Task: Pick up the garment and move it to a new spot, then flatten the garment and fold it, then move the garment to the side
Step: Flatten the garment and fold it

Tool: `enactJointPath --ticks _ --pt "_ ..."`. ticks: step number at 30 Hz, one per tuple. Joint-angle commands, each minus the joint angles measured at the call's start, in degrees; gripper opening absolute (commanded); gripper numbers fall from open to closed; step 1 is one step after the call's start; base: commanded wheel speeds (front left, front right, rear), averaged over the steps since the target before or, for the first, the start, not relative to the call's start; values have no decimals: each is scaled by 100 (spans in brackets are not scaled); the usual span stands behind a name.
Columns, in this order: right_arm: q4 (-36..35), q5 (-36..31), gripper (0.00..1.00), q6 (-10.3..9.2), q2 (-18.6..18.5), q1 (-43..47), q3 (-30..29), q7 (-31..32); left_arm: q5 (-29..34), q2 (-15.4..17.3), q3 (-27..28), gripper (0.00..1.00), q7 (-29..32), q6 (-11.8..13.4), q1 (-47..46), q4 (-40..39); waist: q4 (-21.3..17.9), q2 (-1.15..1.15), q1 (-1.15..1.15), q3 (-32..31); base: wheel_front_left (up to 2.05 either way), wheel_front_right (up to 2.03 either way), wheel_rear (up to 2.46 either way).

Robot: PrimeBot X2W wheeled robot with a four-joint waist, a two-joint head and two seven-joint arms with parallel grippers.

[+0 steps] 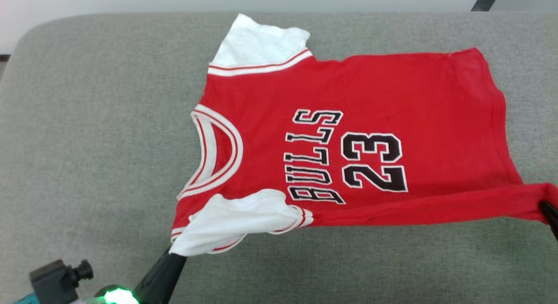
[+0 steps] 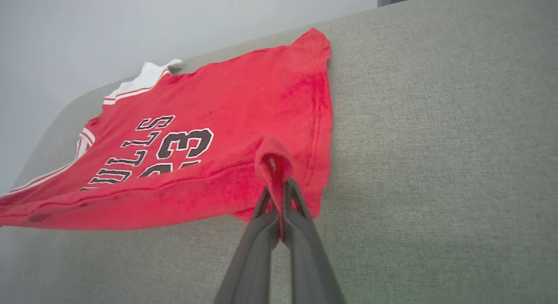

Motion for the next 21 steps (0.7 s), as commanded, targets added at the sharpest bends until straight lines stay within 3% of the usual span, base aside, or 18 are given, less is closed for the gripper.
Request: enactJointPath --ticks 1,8,21 --pt "-186 -50 0 -9 88 109 -132 102 47 36 37 0 -22 27 66 -121 17 0 0 30 0 0 0" --pt "-243 -162 0 -9 327 -288 -181 456 44 -76 -105 0 276 -36 -588 12 13 0 0 153 0 0 0" --pt "1348 -330 0 -9 268 -1805 -23 360 -383 -657 -675 0 900 -88 -3196 1826 67 0 0 555 0 0 0"
